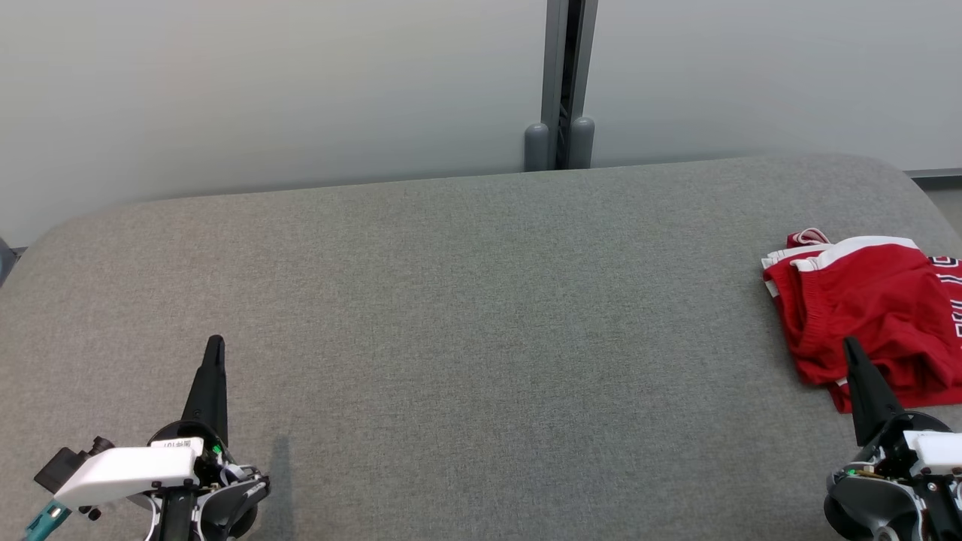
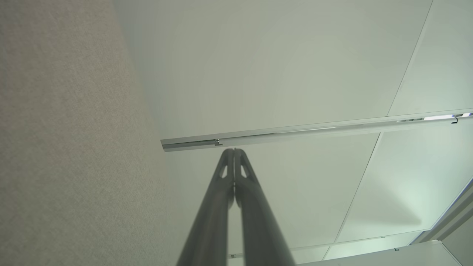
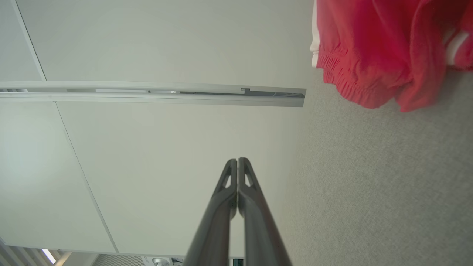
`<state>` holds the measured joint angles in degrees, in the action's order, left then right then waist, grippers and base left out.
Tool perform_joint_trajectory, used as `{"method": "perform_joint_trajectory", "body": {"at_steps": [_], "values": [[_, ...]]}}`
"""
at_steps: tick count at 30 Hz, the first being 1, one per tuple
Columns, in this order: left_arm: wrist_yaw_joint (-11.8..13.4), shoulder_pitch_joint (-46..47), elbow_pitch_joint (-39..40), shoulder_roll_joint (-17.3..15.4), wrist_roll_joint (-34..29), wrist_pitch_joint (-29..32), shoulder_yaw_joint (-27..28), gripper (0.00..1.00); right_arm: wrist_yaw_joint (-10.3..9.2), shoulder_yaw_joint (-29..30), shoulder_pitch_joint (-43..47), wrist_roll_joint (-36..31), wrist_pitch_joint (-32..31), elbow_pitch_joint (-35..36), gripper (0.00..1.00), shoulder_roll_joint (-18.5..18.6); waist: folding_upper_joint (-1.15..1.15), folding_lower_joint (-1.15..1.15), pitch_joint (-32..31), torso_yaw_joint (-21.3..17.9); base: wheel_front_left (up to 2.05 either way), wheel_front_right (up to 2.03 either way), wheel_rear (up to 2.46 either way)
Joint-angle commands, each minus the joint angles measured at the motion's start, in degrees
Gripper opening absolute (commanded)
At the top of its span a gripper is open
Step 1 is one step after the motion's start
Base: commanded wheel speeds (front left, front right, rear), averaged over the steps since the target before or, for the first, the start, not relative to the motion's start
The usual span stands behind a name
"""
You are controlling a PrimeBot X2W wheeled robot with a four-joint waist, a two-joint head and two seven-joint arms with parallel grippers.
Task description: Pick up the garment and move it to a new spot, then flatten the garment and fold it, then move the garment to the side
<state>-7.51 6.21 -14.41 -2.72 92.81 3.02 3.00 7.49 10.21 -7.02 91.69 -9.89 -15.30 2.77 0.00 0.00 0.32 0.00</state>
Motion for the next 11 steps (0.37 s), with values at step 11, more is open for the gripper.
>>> {"method": "perform_joint_trajectory", "body": {"at_steps": [11], "values": [[-0.30,0.78,-0.01,-0.13,-0.15,0.30,0.34,0.00,0.00,0.12,-0.40,0.24,-0.18,0.03,0.00,0.17,0.00,0.00,0.00,0.00,0.00,0.00,0.00]]}}
